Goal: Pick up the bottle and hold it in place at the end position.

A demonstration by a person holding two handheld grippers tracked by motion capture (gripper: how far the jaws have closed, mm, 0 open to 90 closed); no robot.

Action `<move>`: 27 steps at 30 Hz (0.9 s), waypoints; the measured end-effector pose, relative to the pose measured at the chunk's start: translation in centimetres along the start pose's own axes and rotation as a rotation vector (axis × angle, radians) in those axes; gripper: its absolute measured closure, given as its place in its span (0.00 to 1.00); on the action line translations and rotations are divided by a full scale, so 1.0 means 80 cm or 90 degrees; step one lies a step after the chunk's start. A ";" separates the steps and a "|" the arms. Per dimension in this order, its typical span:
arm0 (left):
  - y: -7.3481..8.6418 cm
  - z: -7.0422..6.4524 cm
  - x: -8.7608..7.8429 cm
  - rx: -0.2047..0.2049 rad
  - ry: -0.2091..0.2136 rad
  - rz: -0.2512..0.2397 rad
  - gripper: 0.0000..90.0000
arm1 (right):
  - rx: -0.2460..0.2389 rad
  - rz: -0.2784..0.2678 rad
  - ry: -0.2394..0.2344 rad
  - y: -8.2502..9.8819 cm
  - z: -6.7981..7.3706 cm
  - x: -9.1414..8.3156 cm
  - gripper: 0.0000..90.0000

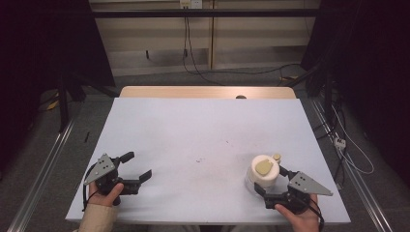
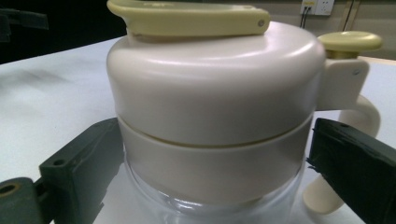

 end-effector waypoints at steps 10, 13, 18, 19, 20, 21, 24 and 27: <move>0.001 -0.001 0.002 0.004 0.005 0.004 0.04 | -0.006 0.003 -0.004 -0.002 0.000 0.008 0.02; 0.001 0.000 0.002 0.003 0.006 0.003 0.04 | -0.004 0.004 -0.005 -0.002 0.000 0.010 0.02; 0.001 0.000 0.002 0.004 0.006 0.004 0.04 | -0.004 0.004 -0.004 -0.003 0.000 0.013 0.01; 0.001 -0.001 0.002 0.003 0.006 0.004 0.04 | -0.004 0.004 -0.004 -0.004 0.000 0.014 0.01; 0.001 -0.001 0.003 -0.001 0.006 0.003 0.04 | -0.004 0.004 -0.004 -0.004 0.000 0.015 0.01; 0.001 -0.001 0.003 -0.001 0.007 0.003 0.04 | -0.004 0.004 -0.004 -0.004 0.000 0.017 0.01; 0.001 -0.002 0.004 -0.001 0.008 0.004 0.04 | -0.003 0.004 -0.005 -0.005 0.000 0.018 0.01; 0.002 -0.002 0.004 0.000 0.008 0.005 0.04 | -0.002 0.004 -0.006 -0.005 0.001 0.020 0.01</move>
Point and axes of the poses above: each handheld gripper's, and its own axes: x roughly forward along the jaws, y roughly out of its underside, z roughly to its left, the point moved 6 cm from there along x, roughly forward along the jaws, and after that the axes turned 14 degrees about x, right-handed, at the moved point
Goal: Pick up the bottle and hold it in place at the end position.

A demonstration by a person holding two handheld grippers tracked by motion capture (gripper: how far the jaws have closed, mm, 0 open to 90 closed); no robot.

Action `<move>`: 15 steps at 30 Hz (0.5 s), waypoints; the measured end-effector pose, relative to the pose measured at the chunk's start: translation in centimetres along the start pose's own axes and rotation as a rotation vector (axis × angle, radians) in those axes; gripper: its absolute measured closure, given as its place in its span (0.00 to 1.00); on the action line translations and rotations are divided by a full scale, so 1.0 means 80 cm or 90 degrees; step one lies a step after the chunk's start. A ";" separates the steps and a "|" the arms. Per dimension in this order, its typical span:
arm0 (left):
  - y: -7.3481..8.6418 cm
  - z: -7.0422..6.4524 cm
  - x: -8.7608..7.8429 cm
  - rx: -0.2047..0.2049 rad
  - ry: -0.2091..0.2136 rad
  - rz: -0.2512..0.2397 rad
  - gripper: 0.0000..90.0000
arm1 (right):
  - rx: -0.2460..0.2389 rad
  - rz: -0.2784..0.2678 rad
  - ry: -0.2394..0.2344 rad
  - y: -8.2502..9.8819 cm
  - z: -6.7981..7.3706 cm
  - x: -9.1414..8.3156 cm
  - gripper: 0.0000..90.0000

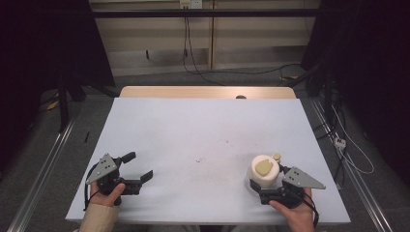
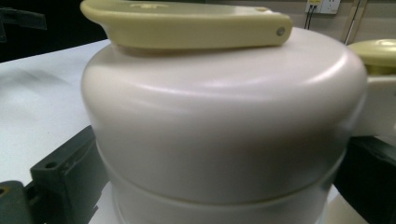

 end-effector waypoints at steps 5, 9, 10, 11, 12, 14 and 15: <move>0.000 0.000 0.001 0.000 0.000 0.000 0.04 | 0.000 0.004 -0.001 -0.001 0.002 0.007 0.02; 0.000 0.000 0.000 -0.001 0.000 0.000 0.04 | -0.004 0.012 0.009 -0.001 0.003 0.012 0.01; 0.000 0.000 0.000 -0.001 0.000 0.000 0.04 | -0.005 0.013 0.010 -0.001 0.003 0.013 0.02; 0.000 0.000 0.000 -0.002 0.000 0.000 0.04 | -0.004 0.013 0.011 -0.001 0.003 0.014 0.02; 0.000 0.000 0.001 -0.002 0.000 0.000 0.04 | 0.000 0.013 0.011 -0.001 0.003 0.014 0.02; 0.000 0.000 0.001 -0.001 0.001 0.001 0.04 | 0.002 0.013 0.009 -0.001 0.003 0.015 0.03; 0.000 0.000 0.001 -0.001 0.001 0.000 0.04 | 0.003 0.013 0.008 -0.002 0.002 0.015 0.03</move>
Point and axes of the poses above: each handheld gripper's, and its own axes: x roughly forward along the jaws, y roughly out of its underside, z roughly to its left, the point moved 6 cm from there along x, roughly forward along the jaws, and after that the axes turned 14 degrees about x, right-handed, at the moved point
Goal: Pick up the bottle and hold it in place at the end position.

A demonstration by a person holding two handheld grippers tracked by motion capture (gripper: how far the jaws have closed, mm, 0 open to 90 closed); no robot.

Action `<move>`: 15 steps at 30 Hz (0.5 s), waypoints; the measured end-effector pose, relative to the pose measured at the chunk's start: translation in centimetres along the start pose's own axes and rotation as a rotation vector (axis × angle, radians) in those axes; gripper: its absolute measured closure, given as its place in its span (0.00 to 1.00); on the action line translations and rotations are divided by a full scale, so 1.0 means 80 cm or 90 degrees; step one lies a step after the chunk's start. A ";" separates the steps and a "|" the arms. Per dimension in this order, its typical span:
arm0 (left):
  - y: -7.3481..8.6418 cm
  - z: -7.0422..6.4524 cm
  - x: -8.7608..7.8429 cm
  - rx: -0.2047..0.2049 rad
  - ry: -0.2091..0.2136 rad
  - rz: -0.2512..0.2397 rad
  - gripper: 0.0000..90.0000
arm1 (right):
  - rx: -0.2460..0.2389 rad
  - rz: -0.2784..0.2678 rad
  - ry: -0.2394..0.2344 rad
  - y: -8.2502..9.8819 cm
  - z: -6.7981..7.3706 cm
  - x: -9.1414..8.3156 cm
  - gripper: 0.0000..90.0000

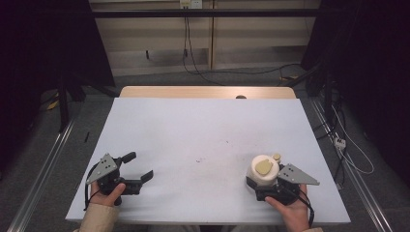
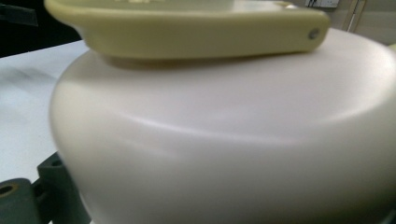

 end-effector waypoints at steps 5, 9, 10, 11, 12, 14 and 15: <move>0.000 0.000 0.000 0.000 0.000 0.000 0.04 | 0.006 0.001 -0.005 0.000 0.000 0.001 0.05; 0.000 0.000 0.001 -0.001 0.000 0.000 0.04 | 0.014 -0.003 -0.008 -0.001 0.000 0.001 0.06; 0.000 0.000 0.001 -0.001 0.000 0.001 0.04 | 0.016 -0.004 -0.009 -0.001 0.000 0.001 0.06; 0.000 0.000 0.001 -0.001 0.000 0.000 0.04 | 0.020 -0.007 -0.009 -0.001 0.000 0.001 0.06; 0.000 0.000 0.001 -0.001 0.000 0.000 0.04 | 0.024 -0.009 -0.007 -0.002 0.000 0.001 0.06; 0.000 0.000 0.000 -0.004 -0.002 0.000 0.04 | 0.026 -0.008 -0.003 -0.002 0.000 0.001 0.07; 0.000 0.001 0.000 -0.006 -0.003 -0.001 0.04 | 0.030 -0.010 -0.001 -0.002 0.000 0.001 0.07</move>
Point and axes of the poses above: each handheld gripper's, and its own axes: x roughly forward along the jaws, y roughly out of its underside, z roughly to its left, the point moved 6 cm from there along x, roughly forward along the jaws, and after that the axes turned 14 degrees about x, right-handed, at the moved point
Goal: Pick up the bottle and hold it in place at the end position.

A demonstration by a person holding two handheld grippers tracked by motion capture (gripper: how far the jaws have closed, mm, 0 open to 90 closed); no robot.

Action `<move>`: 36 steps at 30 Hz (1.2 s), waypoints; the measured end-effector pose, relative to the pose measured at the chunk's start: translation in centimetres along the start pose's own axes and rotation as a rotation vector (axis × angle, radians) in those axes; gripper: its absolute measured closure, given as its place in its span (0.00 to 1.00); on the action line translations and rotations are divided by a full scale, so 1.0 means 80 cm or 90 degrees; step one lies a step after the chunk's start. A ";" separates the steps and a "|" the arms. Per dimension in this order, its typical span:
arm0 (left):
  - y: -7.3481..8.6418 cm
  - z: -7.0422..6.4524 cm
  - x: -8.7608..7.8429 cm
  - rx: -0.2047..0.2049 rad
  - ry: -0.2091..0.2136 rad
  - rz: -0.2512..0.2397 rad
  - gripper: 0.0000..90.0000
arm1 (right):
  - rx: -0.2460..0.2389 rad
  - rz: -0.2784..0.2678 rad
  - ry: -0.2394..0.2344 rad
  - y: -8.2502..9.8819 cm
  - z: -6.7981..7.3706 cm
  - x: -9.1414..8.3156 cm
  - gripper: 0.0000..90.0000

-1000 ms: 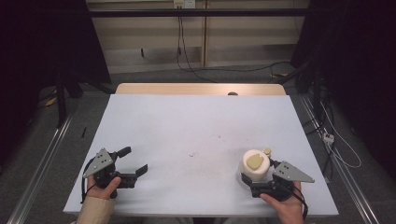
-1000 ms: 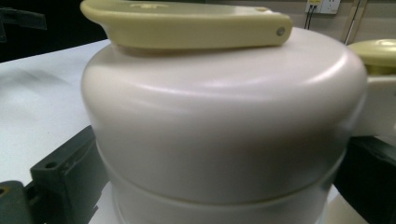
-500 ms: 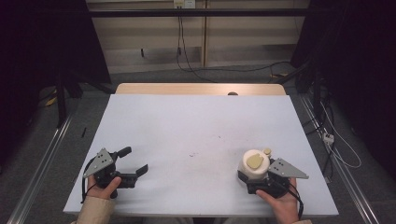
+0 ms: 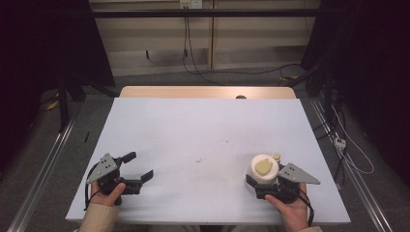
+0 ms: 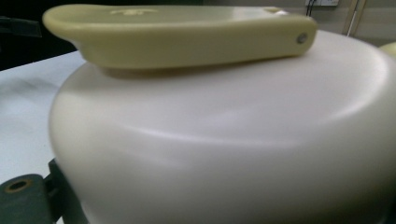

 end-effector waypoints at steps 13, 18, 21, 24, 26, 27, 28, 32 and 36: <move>0.000 0.000 0.001 -0.002 0.003 -0.005 0.04 | -0.001 -0.013 0.016 -0.005 -0.002 0.006 0.07; 0.000 0.000 0.001 0.002 0.006 -0.005 0.04 | 0.004 -0.023 0.023 -0.009 -0.005 0.005 0.07; -0.001 -0.001 0.001 0.004 0.007 -0.008 0.04 | 0.005 -0.036 0.023 -0.013 -0.003 0.007 0.07; -0.001 -0.001 0.001 0.002 0.008 -0.011 0.04 | 0.002 -0.037 0.021 -0.015 -0.002 0.008 0.07; -0.001 -0.001 0.001 -0.001 0.009 -0.011 0.04 | 0.004 -0.038 0.019 -0.017 -0.001 0.011 0.07; -0.001 -0.001 0.001 0.001 0.008 -0.011 0.04 | 0.004 -0.040 0.019 -0.018 -0.001 0.012 0.07; -0.001 -0.001 0.001 0.002 0.008 -0.012 0.04 | 0.004 -0.041 0.018 -0.019 0.000 0.013 0.07; -0.001 -0.001 0.001 0.003 0.008 -0.011 0.04 | 0.005 -0.042 0.013 -0.023 0.002 0.018 0.07; -0.002 -0.001 0.001 0.003 0.007 -0.014 0.04 | 0.001 -0.038 0.012 -0.024 0.004 0.023 0.07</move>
Point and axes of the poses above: each handheld gripper's, and its own axes: x roughly forward along the jaws, y roughly out of its underside, z roughly to its left, the point moved 6 cm from there along x, roughly forward along the jaws, and after that the axes turned 14 degrees about x, right-handed, at the moved point
